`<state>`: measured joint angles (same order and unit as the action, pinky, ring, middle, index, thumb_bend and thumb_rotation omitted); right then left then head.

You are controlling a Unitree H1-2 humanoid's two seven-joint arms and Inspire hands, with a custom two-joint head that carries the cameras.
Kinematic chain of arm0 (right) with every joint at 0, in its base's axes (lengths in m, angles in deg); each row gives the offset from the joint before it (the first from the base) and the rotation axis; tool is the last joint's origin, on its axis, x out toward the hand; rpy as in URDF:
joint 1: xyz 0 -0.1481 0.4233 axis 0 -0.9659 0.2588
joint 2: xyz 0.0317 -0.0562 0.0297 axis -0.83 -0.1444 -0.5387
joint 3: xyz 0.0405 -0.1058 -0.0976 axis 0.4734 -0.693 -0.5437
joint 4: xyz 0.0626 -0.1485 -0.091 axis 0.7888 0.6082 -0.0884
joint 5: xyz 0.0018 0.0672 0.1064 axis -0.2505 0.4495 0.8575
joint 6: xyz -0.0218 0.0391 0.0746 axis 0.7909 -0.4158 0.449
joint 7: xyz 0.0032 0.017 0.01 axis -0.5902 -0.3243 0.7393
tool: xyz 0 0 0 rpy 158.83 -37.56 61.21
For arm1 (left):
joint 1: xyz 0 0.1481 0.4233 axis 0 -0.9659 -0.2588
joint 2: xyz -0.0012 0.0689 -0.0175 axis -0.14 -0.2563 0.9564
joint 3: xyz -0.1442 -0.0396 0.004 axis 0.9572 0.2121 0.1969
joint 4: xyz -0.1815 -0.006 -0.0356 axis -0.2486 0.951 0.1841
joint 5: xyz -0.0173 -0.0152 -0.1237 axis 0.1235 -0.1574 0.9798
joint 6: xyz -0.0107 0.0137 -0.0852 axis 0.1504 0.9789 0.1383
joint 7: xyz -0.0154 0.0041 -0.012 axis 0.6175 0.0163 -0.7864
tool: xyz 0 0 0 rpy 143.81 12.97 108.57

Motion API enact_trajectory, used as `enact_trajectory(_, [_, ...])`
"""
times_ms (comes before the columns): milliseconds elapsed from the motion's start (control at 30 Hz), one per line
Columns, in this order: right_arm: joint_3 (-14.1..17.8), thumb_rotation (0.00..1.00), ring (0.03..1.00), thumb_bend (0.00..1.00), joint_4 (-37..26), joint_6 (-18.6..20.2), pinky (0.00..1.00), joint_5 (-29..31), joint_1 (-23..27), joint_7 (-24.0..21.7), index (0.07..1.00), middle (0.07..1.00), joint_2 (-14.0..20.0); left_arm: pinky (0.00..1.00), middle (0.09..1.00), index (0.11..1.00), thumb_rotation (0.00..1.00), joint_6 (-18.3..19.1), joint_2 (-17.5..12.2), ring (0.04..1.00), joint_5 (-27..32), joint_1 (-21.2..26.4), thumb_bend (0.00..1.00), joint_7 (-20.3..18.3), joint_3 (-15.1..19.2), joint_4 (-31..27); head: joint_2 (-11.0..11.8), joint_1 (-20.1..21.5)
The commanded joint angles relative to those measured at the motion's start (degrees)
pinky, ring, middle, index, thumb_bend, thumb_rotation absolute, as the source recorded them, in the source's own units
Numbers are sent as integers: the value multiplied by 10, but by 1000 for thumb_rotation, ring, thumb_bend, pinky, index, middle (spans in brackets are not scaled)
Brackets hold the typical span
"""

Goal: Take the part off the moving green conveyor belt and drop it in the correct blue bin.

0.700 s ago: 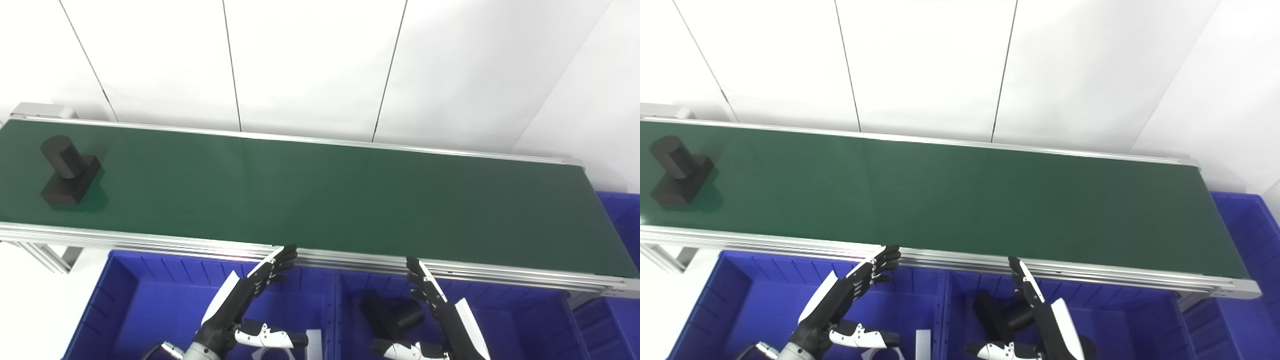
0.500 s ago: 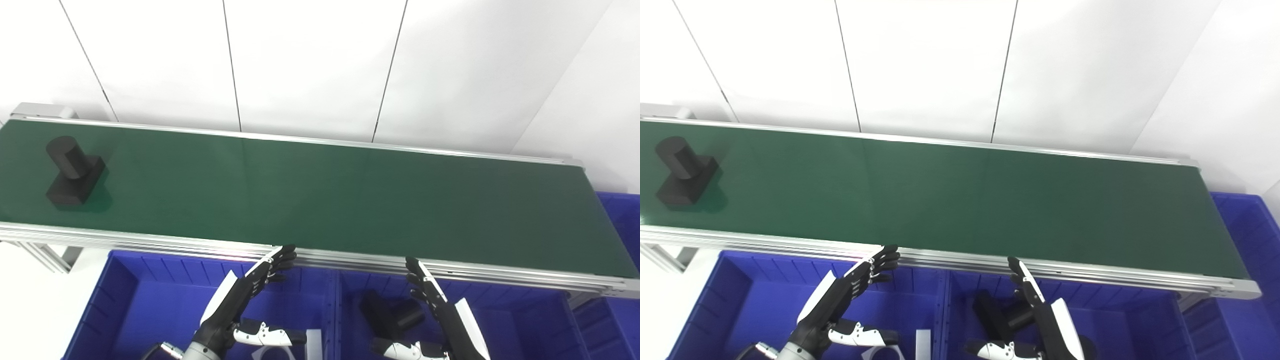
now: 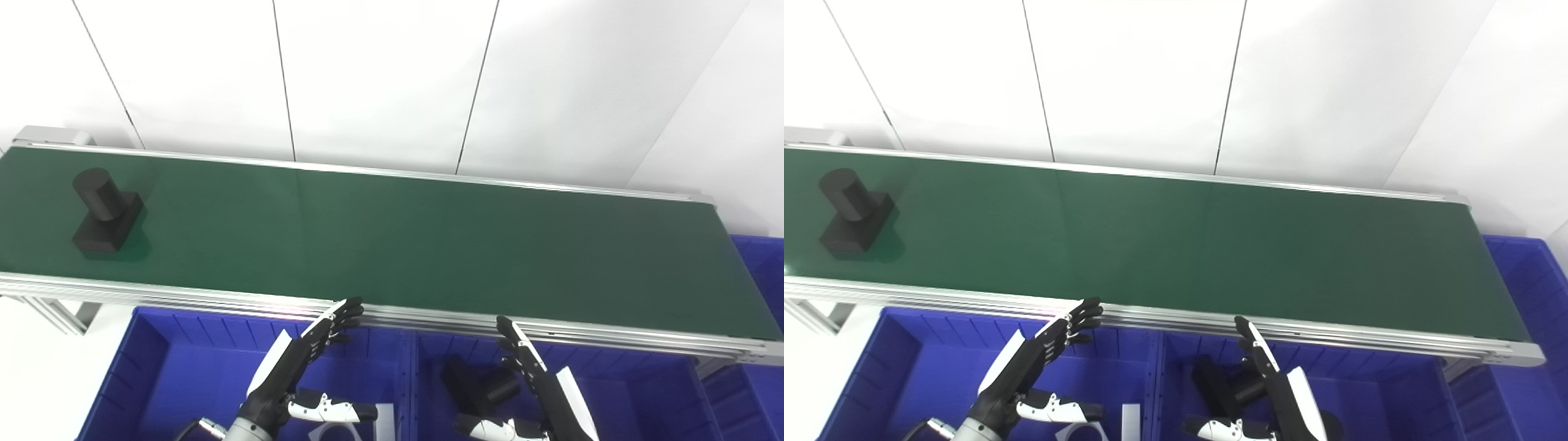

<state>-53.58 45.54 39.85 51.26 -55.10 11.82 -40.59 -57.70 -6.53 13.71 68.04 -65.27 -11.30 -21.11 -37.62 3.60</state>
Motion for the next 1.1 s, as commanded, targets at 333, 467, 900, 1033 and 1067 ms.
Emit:
enact_trajectory(333, [-1, 321, 907, 852, -4, -33, 831, 4, 5, 19, 955, 941, 0, 804, 901, 908, 347, -34, 4, 867, 0, 11, 918, 11, 2, 2, 10, -6])
enact_trajectory(467, [-2, 322, 908, 848, -4, -34, 829, 3, 5, 21, 955, 942, 0, 808, 901, 905, 346, -37, 4, 867, -1, 12, 916, 11, 2, 5, 11, -8])
enact_trajectory(900, [1, 319, 912, 849, 5, -41, 840, 7, 7, 23, 955, 946, 7, 805, 899, 906, 359, -50, 7, 859, -5, 15, 914, 14, -1, 19, 18, -11])
enact_trajectory(1033, [3, 319, 911, 851, 7, -42, 831, 13, 7, 22, 958, 948, 10, 813, 906, 909, 340, -46, 10, 868, 2, 14, 915, 12, -3, 20, 21, -19])
enact_trajectory(1067, [4, 319, 911, 854, 7, -41, 829, 13, 7, 22, 957, 947, 10, 812, 906, 910, 342, -46, 11, 868, 0, 14, 918, 12, -4, 20, 20, -22])
